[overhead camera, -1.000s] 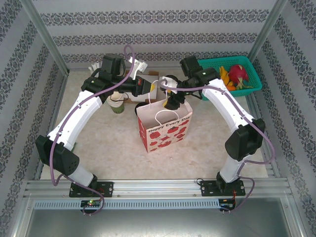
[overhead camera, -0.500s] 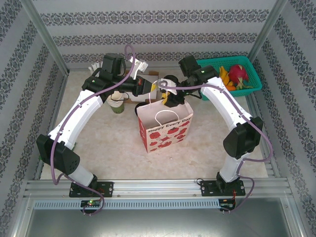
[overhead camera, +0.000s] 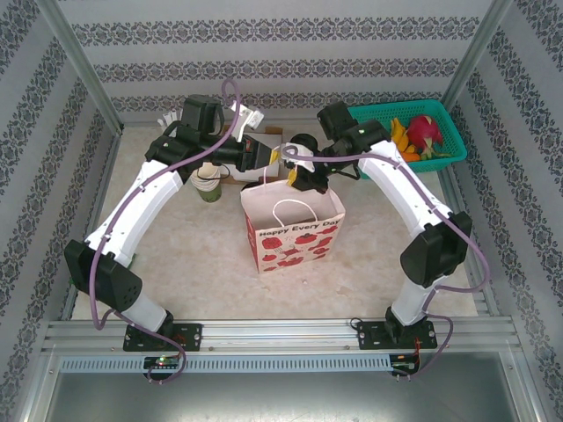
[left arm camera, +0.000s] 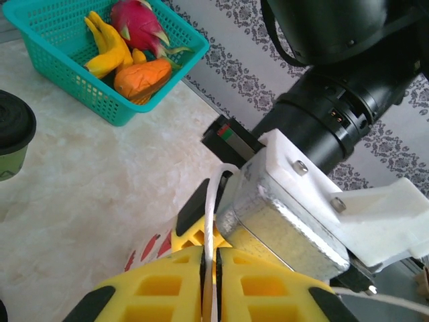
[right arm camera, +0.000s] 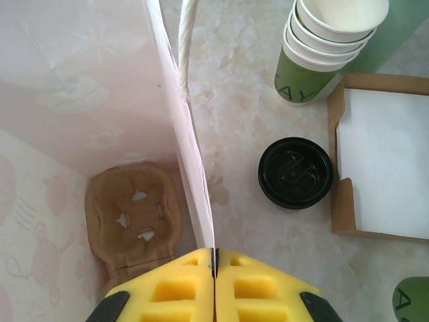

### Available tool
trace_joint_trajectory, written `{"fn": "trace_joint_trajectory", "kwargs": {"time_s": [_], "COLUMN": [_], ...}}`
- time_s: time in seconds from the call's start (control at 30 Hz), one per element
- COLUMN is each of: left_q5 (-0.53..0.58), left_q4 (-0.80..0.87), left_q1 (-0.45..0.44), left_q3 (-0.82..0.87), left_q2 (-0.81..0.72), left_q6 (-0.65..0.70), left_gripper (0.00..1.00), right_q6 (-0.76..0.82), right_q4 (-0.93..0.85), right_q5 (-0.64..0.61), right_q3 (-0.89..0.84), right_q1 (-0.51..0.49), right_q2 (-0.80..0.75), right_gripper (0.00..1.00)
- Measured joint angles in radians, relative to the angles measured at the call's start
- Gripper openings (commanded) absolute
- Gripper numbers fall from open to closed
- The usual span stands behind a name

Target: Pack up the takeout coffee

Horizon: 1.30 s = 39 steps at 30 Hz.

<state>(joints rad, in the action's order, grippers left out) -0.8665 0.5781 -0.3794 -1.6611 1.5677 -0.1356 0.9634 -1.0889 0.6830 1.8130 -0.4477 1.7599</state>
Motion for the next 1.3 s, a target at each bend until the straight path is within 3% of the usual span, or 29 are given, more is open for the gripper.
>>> {"fn": "trace_joint_trajectory", "kwargs": {"time_s": [0.1,0.2,0.3,0.4,0.67,0.8,1.03,1.3], "left_q5": [0.031,0.072,0.145,0.283,0.86,1.037,1.085,1.111], "left_q4": [0.0,-0.002,-0.01,-0.018,0.061,0.143,0.245,0.272], "left_q1": [0.0,0.0,0.0,0.0,0.0,0.0,0.0,0.0], "left_q3": [0.003,0.018,0.042,0.077,0.127,0.162,0.184,0.239], "left_q2": [-0.034,-0.087,-0.147,-0.207,-0.289,-0.306,-0.288,-0.277], "left_q6": [-0.004,-0.015,-0.037,-0.078,-0.275,-0.374,-0.496,-0.579], "left_gripper": [0.26,0.48,0.78,0.99,1.0,1.0,1.0,1.0], "right_q6": [-0.036,-0.086,-0.168,-0.29,-0.641,-0.822,-1.167,-1.485], "right_q4": [-0.005,0.039,0.096,0.148,0.257,0.267,0.28,0.399], "right_q5": [0.014,0.002,-0.045,-0.11,-0.381,-0.507,-0.702,-0.84], "right_q3": [0.0,-0.047,-0.126,-0.154,-0.262,-0.296,-0.386,-0.481], "right_q1": [-0.001,-0.01,-0.026,-0.05,-0.146,-0.175,-0.2,-0.305], "right_q2": [-0.003,-0.033,-0.092,-0.135,-0.233,-0.279,-0.38,-0.396], "right_gripper": [0.0,0.0,0.0,0.0,0.0,0.0,0.0,0.0]}}
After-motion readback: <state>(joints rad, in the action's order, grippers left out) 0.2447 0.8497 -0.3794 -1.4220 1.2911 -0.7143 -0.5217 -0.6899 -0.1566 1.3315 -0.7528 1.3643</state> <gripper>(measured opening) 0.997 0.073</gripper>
